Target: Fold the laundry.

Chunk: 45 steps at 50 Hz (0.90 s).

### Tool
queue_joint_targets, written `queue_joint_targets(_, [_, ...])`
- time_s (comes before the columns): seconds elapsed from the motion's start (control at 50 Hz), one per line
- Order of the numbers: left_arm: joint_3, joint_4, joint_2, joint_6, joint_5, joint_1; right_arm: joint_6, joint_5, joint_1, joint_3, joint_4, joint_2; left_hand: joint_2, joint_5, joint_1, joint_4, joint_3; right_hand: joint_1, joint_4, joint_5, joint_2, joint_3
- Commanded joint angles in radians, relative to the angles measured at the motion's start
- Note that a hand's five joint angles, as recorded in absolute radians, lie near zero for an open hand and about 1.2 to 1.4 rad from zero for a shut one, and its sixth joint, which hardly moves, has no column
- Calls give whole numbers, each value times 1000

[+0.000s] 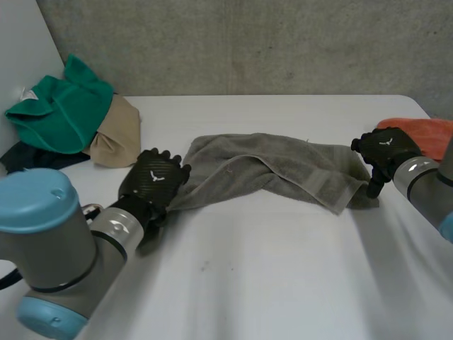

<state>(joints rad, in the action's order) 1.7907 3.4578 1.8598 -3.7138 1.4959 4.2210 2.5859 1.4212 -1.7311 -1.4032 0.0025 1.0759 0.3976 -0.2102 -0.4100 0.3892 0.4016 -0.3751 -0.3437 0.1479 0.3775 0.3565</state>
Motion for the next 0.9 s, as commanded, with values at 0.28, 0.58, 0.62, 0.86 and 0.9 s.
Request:
queue_joint_targets(0.28, [-4, -252, -36, 400, -22, 244, -18, 31, -163, -257, -180, 119, -31, 19, 44, -23, -36, -6, -38, 59, 4, 25])
queue_joint_targets(0.58, [-4, -244, 64, 410, -69, 241, -47, 85, -170, -74, -355, -180, -2, -11, 14, 6, -6, -188, -220, 241, 186, 207])
queue_joint_targets(0.62, [-10, -241, 79, 410, -69, 241, -47, 85, -170, -42, -355, -209, 18, -31, -6, 27, 14, -279, -310, 332, 277, 298])
queue_joint_targets(0.86, [-34, -164, 113, 408, -59, 235, -33, 87, -166, -9, -340, -179, 121, -134, -109, 130, 117, -1021, -1053, 1074, 1019, 1040])
queue_joint_targets(0.9, [-40, -166, 121, 408, -57, 232, -35, 87, -166, -35, -340, -119, 127, -140, -115, 135, 123, -1021, -1053, 1074, 1019, 1040])
